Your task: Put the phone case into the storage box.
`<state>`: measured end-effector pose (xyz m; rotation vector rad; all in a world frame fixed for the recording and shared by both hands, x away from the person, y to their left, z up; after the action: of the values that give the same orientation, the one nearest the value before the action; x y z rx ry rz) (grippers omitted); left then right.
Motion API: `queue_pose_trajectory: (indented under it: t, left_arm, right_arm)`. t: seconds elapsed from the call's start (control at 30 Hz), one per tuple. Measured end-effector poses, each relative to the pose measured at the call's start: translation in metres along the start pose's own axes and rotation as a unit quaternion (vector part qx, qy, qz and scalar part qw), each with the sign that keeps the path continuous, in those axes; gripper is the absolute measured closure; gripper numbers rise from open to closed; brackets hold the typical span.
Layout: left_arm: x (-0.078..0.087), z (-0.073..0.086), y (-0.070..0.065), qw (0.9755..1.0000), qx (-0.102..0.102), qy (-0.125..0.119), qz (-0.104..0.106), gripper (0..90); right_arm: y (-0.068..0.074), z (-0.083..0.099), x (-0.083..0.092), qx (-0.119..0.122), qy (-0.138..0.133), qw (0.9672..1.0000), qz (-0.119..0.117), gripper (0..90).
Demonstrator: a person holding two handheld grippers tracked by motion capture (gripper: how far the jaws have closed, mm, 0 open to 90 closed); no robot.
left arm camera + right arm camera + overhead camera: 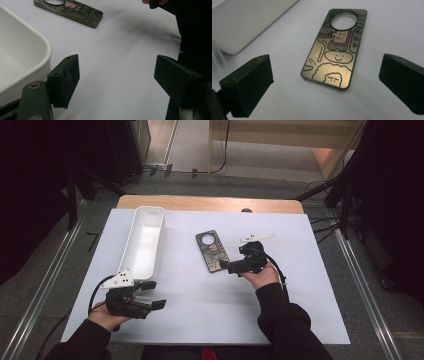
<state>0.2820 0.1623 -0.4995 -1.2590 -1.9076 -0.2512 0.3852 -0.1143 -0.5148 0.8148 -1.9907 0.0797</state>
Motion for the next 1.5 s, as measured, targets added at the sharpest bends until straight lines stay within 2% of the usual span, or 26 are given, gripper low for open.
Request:
queue_pose_trajectory:
  t: [0.27,0.3,0.37,0.6,1.03,1.07,1.3,1.5]
  left_arm:
    - [0.000,0.000,0.000,1.0000,-0.001,0.000,-0.001,20.5]
    - [0.000,0.000,0.000,1.0000,-0.001,0.000,0.000,20.5]
    - [0.000,0.000,0.000,1.0000,0.000,0.000,0.000,20.5]
    - [0.001,0.000,0.000,1.0000,0.000,-0.001,0.000,20.5]
    - [0.000,0.000,0.001,1.0000,0.001,-0.001,0.002,20.5]
    - [0.000,0.000,0.001,1.0000,0.001,-0.001,0.001,20.5]
    - [0.001,0.000,0.001,1.0000,0.002,-0.002,0.002,20.5]
    - [0.001,0.000,0.001,1.0000,0.001,-0.002,0.002,20.5]
  right_arm:
    - [0.006,-0.010,-0.009,-0.005,0.007,1.0000,0.004,0.0]
    - [0.005,-0.013,-0.012,-0.016,0.012,0.9997,0.011,0.0]
    - [0.005,-0.015,-0.014,-0.025,0.013,0.9995,0.016,0.0]
    - [0.003,-0.021,-0.023,-0.028,0.019,0.9988,0.034,0.0]
    - [-0.001,-0.034,-0.034,-0.046,0.019,0.9974,0.053,0.0]
    - [-0.003,-0.036,-0.037,-0.047,0.021,0.9968,0.061,0.0]
    - [-0.002,-0.042,-0.049,-0.050,0.026,0.9954,0.078,0.0]
    - [-0.003,-0.044,-0.058,-0.061,0.033,0.9943,0.081,0.0]
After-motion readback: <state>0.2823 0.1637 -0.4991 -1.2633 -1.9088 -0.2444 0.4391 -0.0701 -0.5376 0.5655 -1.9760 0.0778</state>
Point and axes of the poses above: each handheld gripper's, and its own axes: x roughly backward along the jaws, z roughly out of its underside, y roughly to its left, the point moved 8 cm from there along -x, roughly forward along the jaws, and after that the axes turned 15 degrees about y, right-handed, at the moved point
